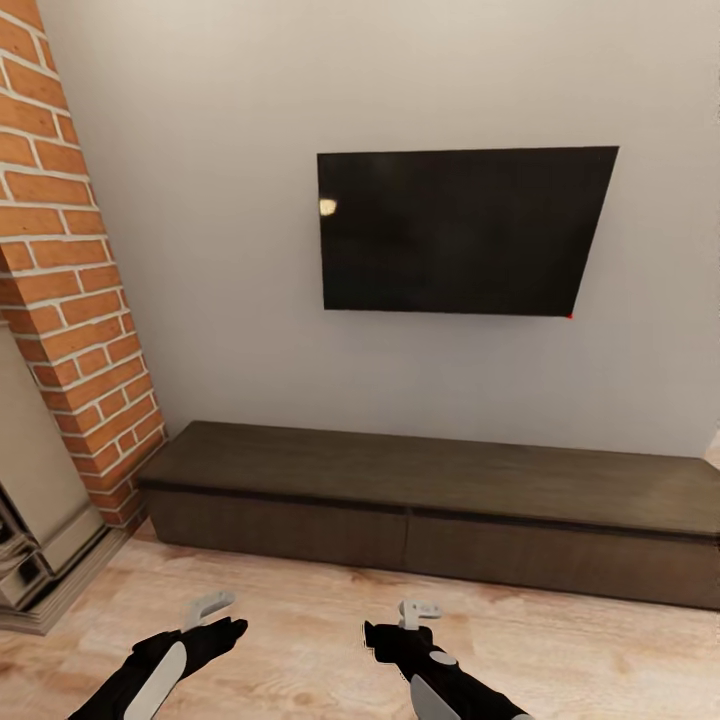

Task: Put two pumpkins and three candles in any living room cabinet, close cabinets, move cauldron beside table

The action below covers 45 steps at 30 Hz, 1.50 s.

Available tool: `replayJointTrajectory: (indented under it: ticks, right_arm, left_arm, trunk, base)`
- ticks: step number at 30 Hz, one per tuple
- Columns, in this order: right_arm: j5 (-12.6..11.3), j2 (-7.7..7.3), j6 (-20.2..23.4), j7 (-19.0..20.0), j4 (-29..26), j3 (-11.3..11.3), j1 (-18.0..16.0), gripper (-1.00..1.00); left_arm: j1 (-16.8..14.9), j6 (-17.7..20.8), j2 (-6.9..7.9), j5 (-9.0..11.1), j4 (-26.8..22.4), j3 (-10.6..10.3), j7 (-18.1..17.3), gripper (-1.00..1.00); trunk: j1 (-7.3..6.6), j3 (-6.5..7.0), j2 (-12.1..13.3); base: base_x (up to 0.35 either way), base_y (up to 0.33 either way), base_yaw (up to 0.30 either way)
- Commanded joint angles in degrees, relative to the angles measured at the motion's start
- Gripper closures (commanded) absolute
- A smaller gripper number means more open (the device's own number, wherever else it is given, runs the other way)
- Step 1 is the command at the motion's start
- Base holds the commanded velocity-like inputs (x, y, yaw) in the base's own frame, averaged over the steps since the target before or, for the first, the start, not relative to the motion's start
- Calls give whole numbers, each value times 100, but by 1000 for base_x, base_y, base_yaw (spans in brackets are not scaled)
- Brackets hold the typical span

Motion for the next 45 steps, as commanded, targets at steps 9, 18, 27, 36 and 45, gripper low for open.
replayJointTrajectory:
  ticks: [9, 18, 27, 36, 45]
  right_arm:
    - [-75, -3, -26, -30, -3, 30, -6, -100]
    - [-78, -3, -21, -30, -11, 24, -6, -100]
    - [-78, -3, -27, -38, -5, 23, -6, -100]
    - [-75, -3, -29, -39, 3, 23, -6, -100]
    - [-157, 0, -36, -25, 30, 17, -6, -100]
  left_arm:
    - [-3, 15, 14, 61, -14, -32, 58, -100]
    - [-3, 15, 15, 61, -14, -32, 55, -100]
    - [-1, 15, 2, 61, -14, -32, 56, -100]
    - [-2, -3, 25, 60, 58, -31, 58, -100]
    - [-3, -141, 37, 67, 108, -26, -6, -100]
  trunk:
    - [1, -6, -3]
    - [1, -6, -3]
    - [1, -6, -3]
    - [1, -6, -3]
    - [1, -6, -3]
  base:
    - [157, -303, -22]
    - [80, -271, -251]
    - [-52, -51, -116]
    - [111, -186, -3]
    - [176, -129, 0]
